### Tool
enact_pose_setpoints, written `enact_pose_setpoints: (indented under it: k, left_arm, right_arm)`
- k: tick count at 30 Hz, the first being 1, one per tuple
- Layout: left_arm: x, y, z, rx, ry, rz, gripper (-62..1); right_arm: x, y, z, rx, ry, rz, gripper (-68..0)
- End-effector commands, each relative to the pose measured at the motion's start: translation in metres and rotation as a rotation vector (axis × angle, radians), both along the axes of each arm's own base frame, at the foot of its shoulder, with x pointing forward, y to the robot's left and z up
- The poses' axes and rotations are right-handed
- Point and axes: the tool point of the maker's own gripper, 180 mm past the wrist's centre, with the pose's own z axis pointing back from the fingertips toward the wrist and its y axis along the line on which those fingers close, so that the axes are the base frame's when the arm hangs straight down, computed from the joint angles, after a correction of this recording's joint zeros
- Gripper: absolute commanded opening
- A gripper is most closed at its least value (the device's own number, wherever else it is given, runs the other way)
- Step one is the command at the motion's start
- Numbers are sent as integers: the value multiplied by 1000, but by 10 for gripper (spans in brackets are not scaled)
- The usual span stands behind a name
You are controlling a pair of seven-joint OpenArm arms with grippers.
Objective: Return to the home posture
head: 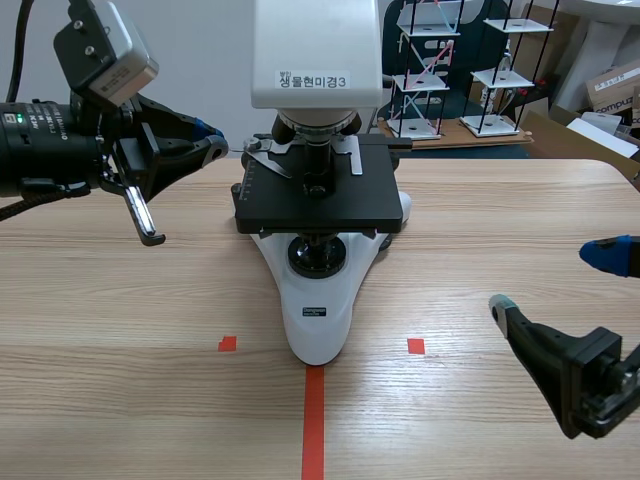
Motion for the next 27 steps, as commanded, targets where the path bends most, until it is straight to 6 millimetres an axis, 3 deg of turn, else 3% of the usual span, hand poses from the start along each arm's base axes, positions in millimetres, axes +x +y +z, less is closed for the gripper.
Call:
enact_pose_setpoints:
  k: [1,19,23,27]
  left_arm:
    - [1,-5,11,-24,-23,-8,-590]
    - [0,-4,10,-26,-24,-9,-590]
    - [-11,-1,7,-61,-20,-25,-587]
    - [-26,10,3,-131,-13,-26,-412]
  right_arm:
    - [3,1,9,4,-30,5,-86]
    - [3,1,9,3,-30,5,-86]
    - [3,0,9,-1,-31,6,-86]
    - [3,0,9,-3,-32,6,-86]
